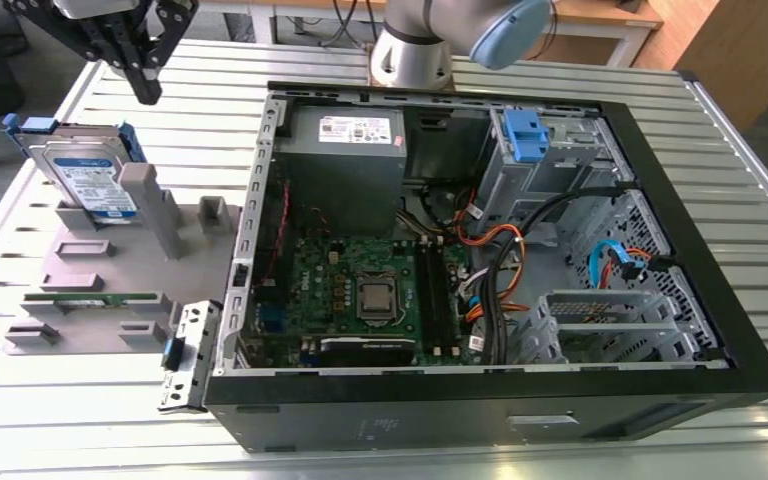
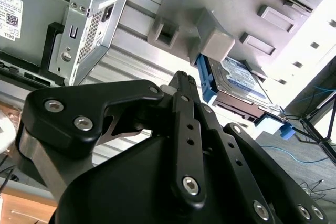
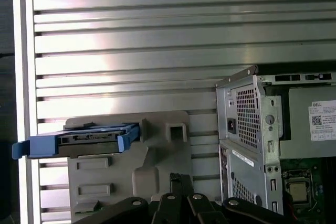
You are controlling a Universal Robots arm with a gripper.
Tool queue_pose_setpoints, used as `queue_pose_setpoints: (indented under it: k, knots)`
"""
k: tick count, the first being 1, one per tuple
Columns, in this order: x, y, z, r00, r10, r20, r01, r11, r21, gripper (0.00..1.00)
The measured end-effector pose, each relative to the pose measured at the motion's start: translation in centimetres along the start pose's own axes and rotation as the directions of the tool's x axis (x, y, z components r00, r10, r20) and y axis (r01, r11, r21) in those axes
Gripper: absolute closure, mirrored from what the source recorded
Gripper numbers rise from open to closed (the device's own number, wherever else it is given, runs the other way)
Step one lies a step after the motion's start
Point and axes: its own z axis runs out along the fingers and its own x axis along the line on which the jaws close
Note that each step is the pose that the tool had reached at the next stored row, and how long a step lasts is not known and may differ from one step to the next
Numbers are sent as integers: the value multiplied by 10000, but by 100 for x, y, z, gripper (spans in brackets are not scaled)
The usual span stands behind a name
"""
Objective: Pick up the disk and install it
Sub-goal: 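Reach for the disk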
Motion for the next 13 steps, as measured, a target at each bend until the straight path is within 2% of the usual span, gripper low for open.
queue_pose_setpoints:
  k: [13]
  knots:
    - [221, 6, 20, 10000, 0, 0, 0, 10000, 0, 89]
